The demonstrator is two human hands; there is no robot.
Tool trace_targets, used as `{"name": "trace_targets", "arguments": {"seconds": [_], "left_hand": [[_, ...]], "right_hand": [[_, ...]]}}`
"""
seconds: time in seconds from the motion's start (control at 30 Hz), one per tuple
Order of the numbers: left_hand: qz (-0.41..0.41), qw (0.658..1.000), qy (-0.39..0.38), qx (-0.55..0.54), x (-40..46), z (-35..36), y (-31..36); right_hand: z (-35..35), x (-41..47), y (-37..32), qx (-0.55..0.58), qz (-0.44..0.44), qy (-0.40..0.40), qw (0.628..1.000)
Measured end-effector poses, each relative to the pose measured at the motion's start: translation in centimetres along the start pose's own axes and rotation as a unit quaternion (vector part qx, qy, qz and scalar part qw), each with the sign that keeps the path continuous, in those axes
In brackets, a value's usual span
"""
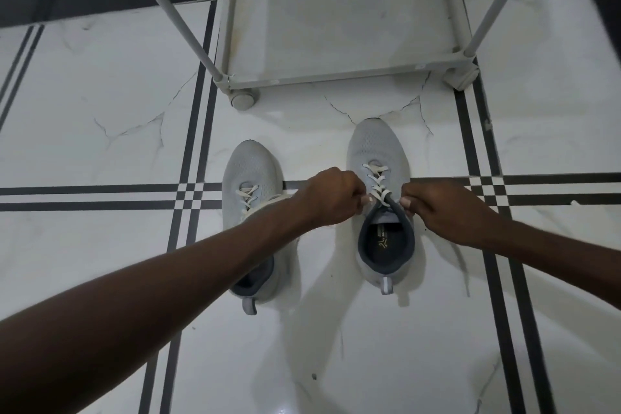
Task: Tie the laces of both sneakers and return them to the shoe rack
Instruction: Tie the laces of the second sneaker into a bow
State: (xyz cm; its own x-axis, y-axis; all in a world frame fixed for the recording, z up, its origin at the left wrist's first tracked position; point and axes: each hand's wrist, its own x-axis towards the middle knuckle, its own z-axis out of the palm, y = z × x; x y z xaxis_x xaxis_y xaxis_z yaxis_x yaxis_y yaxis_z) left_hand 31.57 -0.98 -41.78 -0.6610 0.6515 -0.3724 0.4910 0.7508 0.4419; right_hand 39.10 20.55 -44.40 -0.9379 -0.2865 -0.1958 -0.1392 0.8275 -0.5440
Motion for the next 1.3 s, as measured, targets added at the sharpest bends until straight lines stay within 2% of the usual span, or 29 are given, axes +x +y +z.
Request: {"name": "trace_targets", "arguments": {"seconds": [0.07, 0.13, 0.23, 0.33, 0.43, 0.47, 0.5, 0.57, 0.6, 0.63, 0.7, 0.77, 0.83, 0.9, 0.93, 1.0, 1.07, 1.13, 1.2, 1.3], "left_hand": [[0.012, 0.999, 0.016, 0.048, -1.0, 0.5, -1.5], [0.023, 0.997, 0.022, 0.072, -2.2, 1.2, -3.5], [0.022, 0.996, 0.011, 0.084, -2.3, 1.8, -4.0], [0.009, 0.994, 0.042, 0.099, -1.5, 1.6, -4.2], [0.011, 0.975, 0.171, 0.141, -2.5, 1.7, -4.0], [-0.011, 0.97, 0.211, 0.124, -3.2, 2.0, -3.6], [-0.054, 0.973, 0.208, 0.081, -3.9, 2.5, -2.9], [-0.179, 0.972, 0.109, -0.103, -4.7, 3.3, -1.1], [-0.238, 0.94, 0.059, -0.236, -4.4, 3.7, -0.6], [-0.277, 0.891, 0.041, -0.358, -3.9, 3.7, -0.2], [-0.303, 0.816, 0.062, -0.488, -1.9, 3.1, -0.1], [-0.298, 0.764, 0.103, -0.563, 0.2, 1.1, -0.1], [-0.267, 0.725, 0.109, -0.625, 1.4, -0.8, -0.4], [-0.22, 0.699, 0.077, -0.676, 1.4, -2.1, -0.3], [-0.205, 0.711, 0.061, -0.67, 1.3, -2.3, -0.3], [-0.193, 0.78, 0.039, -0.594, 1.3, -2.7, 0.1], [-0.164, 0.854, 0.023, -0.493, 1.6, -2.9, 0.5], [-0.121, 0.899, -0.007, -0.42, 1.9, -3.0, 1.1], [-0.089, 0.918, -0.05, -0.382, 2.0, -3.1, 1.9], [-0.072, 0.915, -0.073, -0.389, 2.0, -3.4, 2.8]], "right_hand": [[-0.1, -0.3, 1.1, -0.071, 0.0, -0.012, 0.997], [-0.3, -0.7, 3.2, -0.141, 0.038, -0.067, 0.987], [-0.4, -1.1, 4.7, -0.175, 0.063, -0.092, 0.978], [-0.2, -0.8, 4.0, -0.178, -0.001, -0.063, 0.982], [-0.7, -1.4, 1.9, -0.194, -0.031, 0.018, 0.98], [-0.9, -1.9, 0.9, -0.198, -0.033, 0.061, 0.978], [-1.0, -2.3, 0.0, -0.186, -0.02, 0.09, 0.978], [-0.5, -2.6, -1.2, -0.105, 0.071, 0.092, 0.988], [-0.4, -2.3, -1.8, -0.022, 0.148, 0.058, 0.987], [-0.2, -1.9, -2.2, 0.104, 0.243, 0.026, 0.964], [-0.4, -0.7, -2.5, 0.353, 0.375, 0.006, 0.857], [-1.7, 0.6, -2.3, 0.475, 0.403, 0.022, 0.782], [-3.5, 1.6, -2.2, 0.558, 0.392, 0.017, 0.731], [-5.0, 2.5, -2.1, 0.611, 0.38, 0.003, 0.694], [-5.6, 2.8, -2.2, 0.626, 0.377, 0.005, 0.683], [-6.5, 3.3, -2.4, 0.638, 0.353, 0.024, 0.684], [-7.2, 3.8, -3.0, 0.59, 0.298, 0.06, 0.748], [-7.8, 4.2, -3.8, 0.525, 0.229, 0.094, 0.814], [-8.0, 4.7, -4.5, 0.486, 0.179, 0.105, 0.849], [-7.8, 5.7, -4.9, 0.424, 0.154, 0.104, 0.887]]}}
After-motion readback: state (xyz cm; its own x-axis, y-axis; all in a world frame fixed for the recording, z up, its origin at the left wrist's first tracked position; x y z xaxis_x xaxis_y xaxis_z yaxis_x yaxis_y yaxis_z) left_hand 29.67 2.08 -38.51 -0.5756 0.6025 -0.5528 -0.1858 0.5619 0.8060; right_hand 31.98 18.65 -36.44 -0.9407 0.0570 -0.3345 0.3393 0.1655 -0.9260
